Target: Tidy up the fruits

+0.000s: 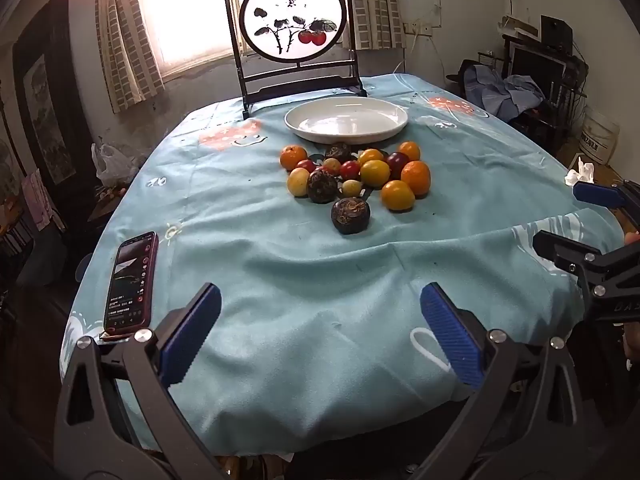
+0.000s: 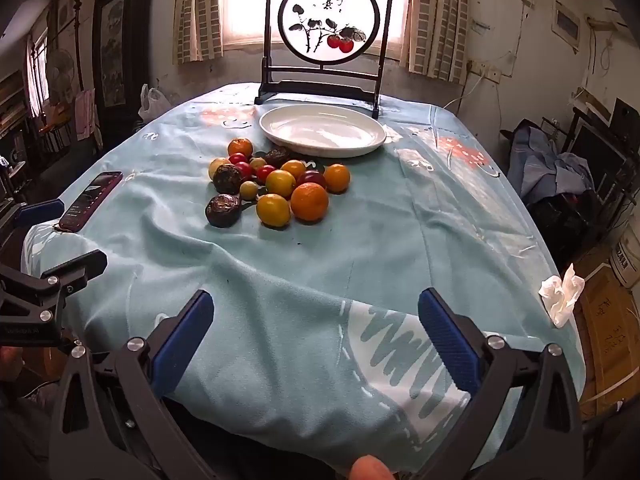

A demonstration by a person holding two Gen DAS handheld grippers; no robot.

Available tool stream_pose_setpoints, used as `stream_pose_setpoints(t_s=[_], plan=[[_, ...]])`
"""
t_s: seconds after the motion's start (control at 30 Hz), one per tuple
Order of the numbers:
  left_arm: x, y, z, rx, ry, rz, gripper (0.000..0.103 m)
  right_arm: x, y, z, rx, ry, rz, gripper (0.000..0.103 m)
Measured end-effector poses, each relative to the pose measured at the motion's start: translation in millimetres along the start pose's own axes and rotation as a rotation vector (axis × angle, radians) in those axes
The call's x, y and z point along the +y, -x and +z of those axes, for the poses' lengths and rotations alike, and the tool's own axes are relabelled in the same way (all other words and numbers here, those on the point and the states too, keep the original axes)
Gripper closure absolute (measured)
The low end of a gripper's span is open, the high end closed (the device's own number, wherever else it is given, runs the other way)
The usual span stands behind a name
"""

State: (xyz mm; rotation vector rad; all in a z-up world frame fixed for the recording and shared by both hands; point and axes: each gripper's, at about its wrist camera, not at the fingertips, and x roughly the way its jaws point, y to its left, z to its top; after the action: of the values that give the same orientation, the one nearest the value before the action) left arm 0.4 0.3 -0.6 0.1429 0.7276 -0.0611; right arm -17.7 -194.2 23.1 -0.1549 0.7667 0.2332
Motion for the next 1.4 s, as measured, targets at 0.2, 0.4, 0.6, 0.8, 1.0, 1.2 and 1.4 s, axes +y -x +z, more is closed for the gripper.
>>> stream_pose_setpoints(t_s=[0.2,0.4,0.6,0.8,1.0,1.2,1.4], plan=[[1.9,-9.2,-0.3,0.020,0.009,-0.004,0.002,0.1,-0.7,-0.3,0.004,-0.002,0.000,0.001],[1.9,-4.8,0.6,0.014,0.005,0.002,0.002,0.5,-0.6,-0.6,0.001,-0.004,0.000,0.001],[0.8,-4.2,-1.6,0.014,0.003,0.007,0.002,0.7,-0.8,0.6,0.001,-0.004,0.001,0.001],[1.2,-4.5,-1.9,0.015,0.003,0.007,0.002,1.0,-0.8,0.6,0.001,-0.003,0.003,0.001],[1.4,-4.8,-1.9,0.016,0.002,0.007,0.002,1.0,-1.1,0.5,0.002,-0.005,0.002,0.001],[1.6,-5.1,-2.3,0.019,0.002,0.008,0.002,1.5,-1.0,0.4,0.003,-0.004,0.002,0.001],[2.8,-5.8,-3.5,0.022,0.002,0.009,0.002,1.7,-1.1,0.3,0.003,-0.003,0.002,0.001]])
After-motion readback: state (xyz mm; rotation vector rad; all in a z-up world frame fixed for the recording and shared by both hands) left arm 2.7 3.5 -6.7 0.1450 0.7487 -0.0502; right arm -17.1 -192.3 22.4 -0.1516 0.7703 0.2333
